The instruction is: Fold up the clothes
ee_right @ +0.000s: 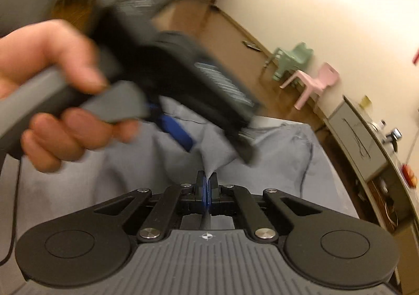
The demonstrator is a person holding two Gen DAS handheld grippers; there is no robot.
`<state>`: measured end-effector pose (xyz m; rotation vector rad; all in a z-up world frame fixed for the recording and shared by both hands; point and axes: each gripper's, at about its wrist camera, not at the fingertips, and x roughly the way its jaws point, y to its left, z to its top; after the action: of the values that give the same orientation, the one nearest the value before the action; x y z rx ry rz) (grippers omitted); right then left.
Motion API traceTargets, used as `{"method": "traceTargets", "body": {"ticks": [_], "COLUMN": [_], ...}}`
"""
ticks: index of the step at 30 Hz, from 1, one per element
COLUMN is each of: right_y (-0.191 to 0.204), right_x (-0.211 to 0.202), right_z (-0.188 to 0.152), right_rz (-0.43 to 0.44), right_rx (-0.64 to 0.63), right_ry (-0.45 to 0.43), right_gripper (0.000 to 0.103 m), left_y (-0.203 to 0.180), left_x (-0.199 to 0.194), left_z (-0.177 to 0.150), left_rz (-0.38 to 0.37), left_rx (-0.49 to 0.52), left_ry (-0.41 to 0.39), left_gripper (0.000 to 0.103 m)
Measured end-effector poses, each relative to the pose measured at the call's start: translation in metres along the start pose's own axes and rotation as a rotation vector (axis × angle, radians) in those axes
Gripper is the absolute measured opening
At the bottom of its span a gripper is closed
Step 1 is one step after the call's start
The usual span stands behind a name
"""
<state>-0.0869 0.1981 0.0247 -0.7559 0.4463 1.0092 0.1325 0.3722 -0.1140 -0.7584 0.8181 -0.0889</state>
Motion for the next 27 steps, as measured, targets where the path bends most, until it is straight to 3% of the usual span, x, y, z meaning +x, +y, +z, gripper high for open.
{"method": "traceTargets", "body": {"ticks": [1, 2, 3, 4, 6, 7, 8, 9, 10, 12, 14, 17, 20, 21, 23, 24, 25, 27], "right_y": [0.006, 0.011, 0.015, 0.02, 0.017, 0.014, 0.012, 0.01, 0.008, 0.002, -0.002, -0.002, -0.002, -0.002, -0.002, -0.002, -0.002, -0.001], "right_x": [-0.001, -0.002, -0.002, -0.003, -0.02, -0.03, -0.045, -0.053, -0.061, -0.068, -0.078, -0.088, -0.092, -0.093, -0.096, -0.097, -0.098, -0.091], "right_z": [-0.002, -0.005, -0.008, -0.011, -0.021, -0.027, -0.035, -0.045, -0.055, -0.079, -0.1, -0.116, -0.126, -0.129, -0.136, -0.139, -0.142, -0.117], "right_rz": [-0.002, -0.009, -0.017, -0.024, -0.042, -0.04, -0.025, -0.006, 0.012, 0.015, 0.007, -0.003, -0.009, -0.011, -0.015, -0.018, -0.02, -0.01], "right_rx": [-0.012, -0.011, -0.011, -0.009, 0.048, 0.087, 0.139, 0.169, 0.198, 0.241, 0.282, 0.313, 0.329, 0.334, 0.345, 0.35, 0.355, 0.332], "right_ry": [-0.001, -0.001, -0.001, -0.001, -0.019, -0.026, -0.048, -0.044, -0.039, 0.019, 0.061, 0.074, 0.08, 0.082, 0.085, 0.087, 0.088, 0.05], "right_gripper": [0.0, 0.0, 0.0, 0.0, 0.005, 0.009, 0.029, 0.056, 0.065, 0.068, 0.068, 0.071, 0.077, 0.077, 0.077, 0.077, 0.077, 0.077], "left_y": [-0.002, -0.001, -0.001, 0.001, -0.003, -0.003, 0.007, 0.026, 0.044, 0.055, 0.066, 0.08, 0.084, 0.082, 0.073, 0.058, 0.042, -0.002], "left_x": [0.006, 0.008, 0.011, -0.001, -0.06, -0.081, -0.077, -0.057, -0.041, -0.046, -0.058, -0.063, -0.059, -0.058, -0.055, -0.058, -0.063, -0.077], "left_z": [-0.002, -0.001, -0.001, 0.001, -0.004, -0.013, -0.015, -0.012, -0.013, -0.014, -0.017, -0.018, -0.014, -0.013, -0.012, -0.013, -0.015, -0.026], "left_rz": [0.021, 0.037, 0.054, 0.017, -0.201, -0.221, -0.157, -0.093, -0.029, 0.023, -0.013, -0.066, -0.087, -0.084, -0.071, -0.022, 0.029, 0.164], "left_rx": [0.012, 0.026, 0.039, 0.002, 0.003, 0.056, 0.035, -0.051, -0.128, -0.179, -0.282, -0.416, -0.465, -0.456, -0.416, -0.327, -0.234, -0.008], "left_ry": [0.002, -0.003, -0.008, -0.052, -0.243, -0.326, -0.297, -0.185, -0.097, -0.11, -0.151, -0.168, -0.175, -0.174, -0.171, -0.195, -0.221, -0.302], "left_gripper": [0.036, 0.016, 0.006, 0.004, 0.004, 0.005, 0.006, 0.006, 0.011, 0.022, 0.036, 0.04, 0.048, 0.05, 0.043, 0.019, 0.007, 0.008]}}
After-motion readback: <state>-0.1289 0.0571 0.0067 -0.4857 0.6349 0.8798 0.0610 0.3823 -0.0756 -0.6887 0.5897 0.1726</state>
